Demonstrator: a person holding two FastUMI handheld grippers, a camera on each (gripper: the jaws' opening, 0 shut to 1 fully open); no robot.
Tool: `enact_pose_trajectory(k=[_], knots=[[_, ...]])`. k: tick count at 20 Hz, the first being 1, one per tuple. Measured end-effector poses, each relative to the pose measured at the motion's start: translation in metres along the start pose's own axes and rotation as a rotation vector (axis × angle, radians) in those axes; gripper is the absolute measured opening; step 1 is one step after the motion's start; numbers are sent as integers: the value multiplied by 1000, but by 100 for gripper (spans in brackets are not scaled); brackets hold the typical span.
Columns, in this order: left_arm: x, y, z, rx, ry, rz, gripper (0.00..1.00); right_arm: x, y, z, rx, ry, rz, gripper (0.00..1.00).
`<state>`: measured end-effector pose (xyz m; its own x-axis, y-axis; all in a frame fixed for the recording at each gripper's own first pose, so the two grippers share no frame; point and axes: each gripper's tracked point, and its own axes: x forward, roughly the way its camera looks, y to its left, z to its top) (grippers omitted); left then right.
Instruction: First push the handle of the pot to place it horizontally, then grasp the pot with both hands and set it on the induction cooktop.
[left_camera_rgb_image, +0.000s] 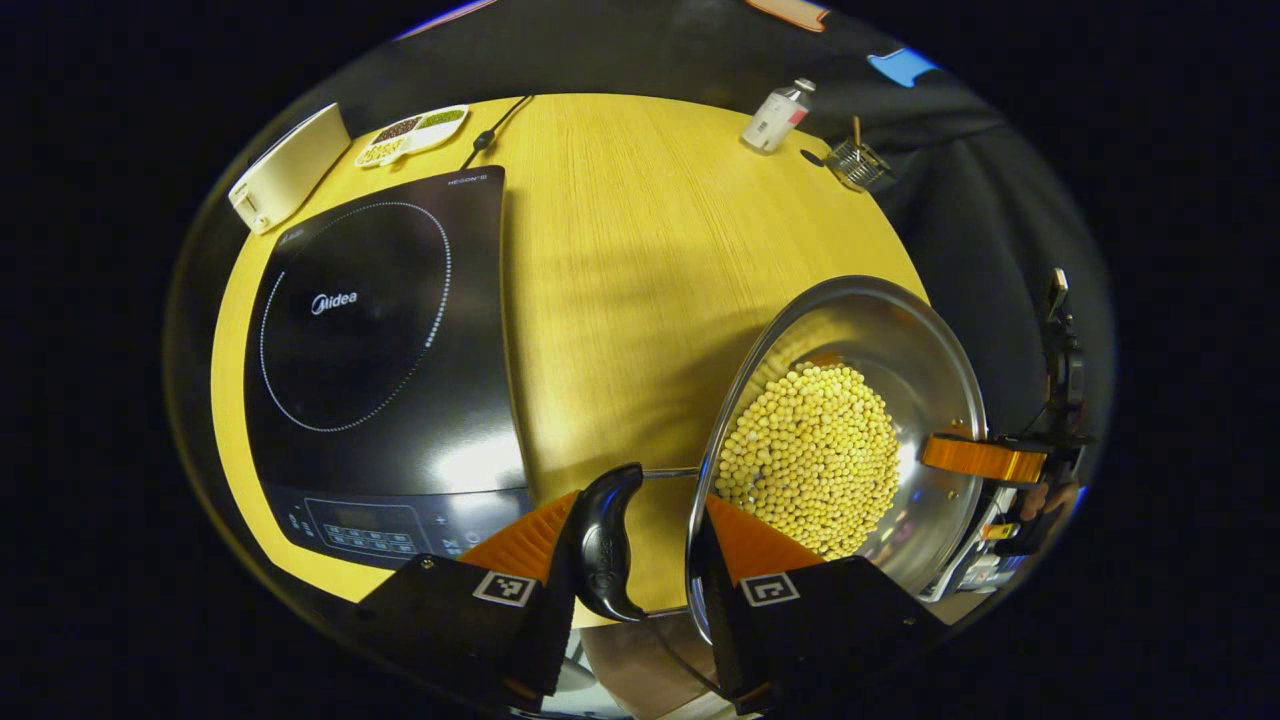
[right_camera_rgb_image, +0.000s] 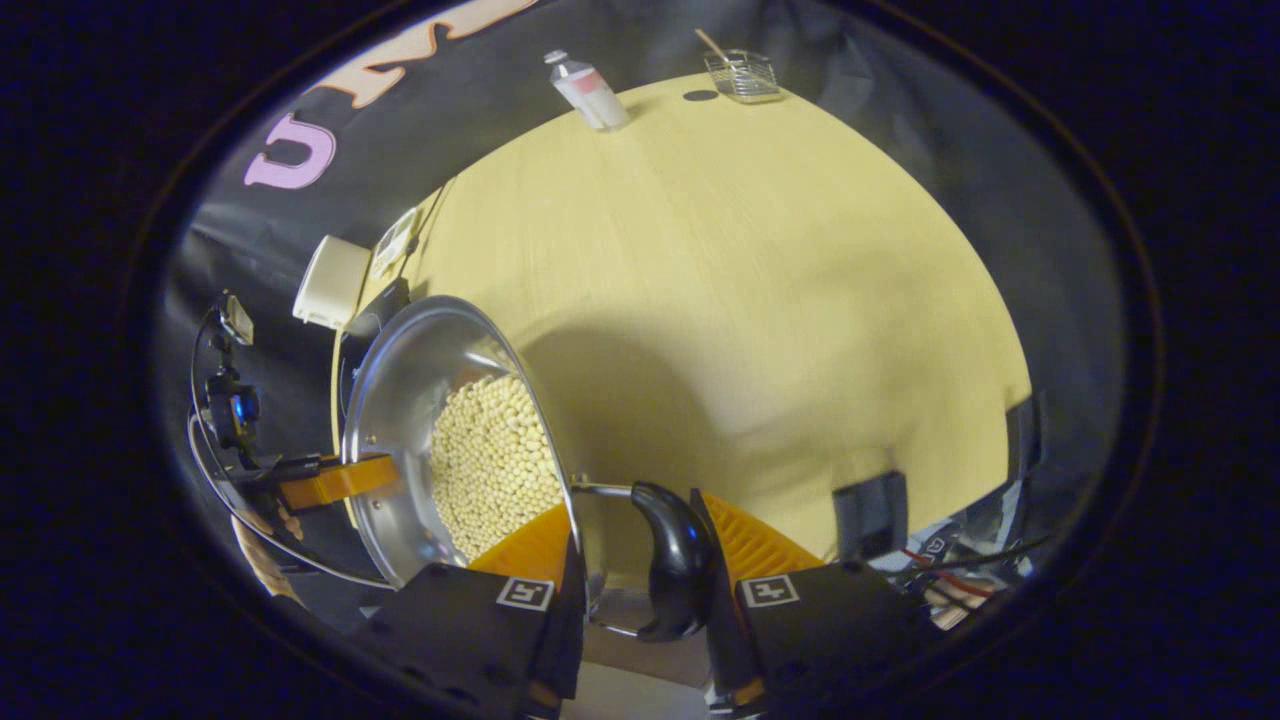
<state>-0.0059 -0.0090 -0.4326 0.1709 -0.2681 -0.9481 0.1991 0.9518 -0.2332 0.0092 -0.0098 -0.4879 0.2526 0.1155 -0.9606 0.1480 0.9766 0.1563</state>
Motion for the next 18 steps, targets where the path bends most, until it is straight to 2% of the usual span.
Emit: enact_pose_trajectory(k=[1, 5, 6, 7, 13, 14, 15, 16, 18], knots=[[-4, 9, -2, 17, 1, -6, 62, -2, 9, -9, 13, -9, -3, 53], [-27, 53, -9, 75, -10, -22, 60, -3, 57, -40, 59, -49, -10, 53], [-32, 64, -9, 85, -19, -24, 63, -2, 70, -46, 69, -61, -12, 53], [-39, 75, -9, 95, -27, -26, 60, -2, 83, -51, 79, -75, -15, 53], [-65, 124, -3, 140, -66, -47, 60, -2, 143, -67, 91, -136, -40, 53], [-70, 130, -1, 140, -74, -49, 59, -1, 151, -66, 87, -144, -41, 48], [-73, 142, -3, 139, -82, -50, 60, -2, 159, -65, 82, -152, -41, 59], [-75, 150, -2, 136, -91, -48, 60, -1, 166, -64, 74, -159, -40, 48], [-82, 161, 3, 125, -112, -35, 59, 2, 181, -55, 54, -165, -35, 48]])
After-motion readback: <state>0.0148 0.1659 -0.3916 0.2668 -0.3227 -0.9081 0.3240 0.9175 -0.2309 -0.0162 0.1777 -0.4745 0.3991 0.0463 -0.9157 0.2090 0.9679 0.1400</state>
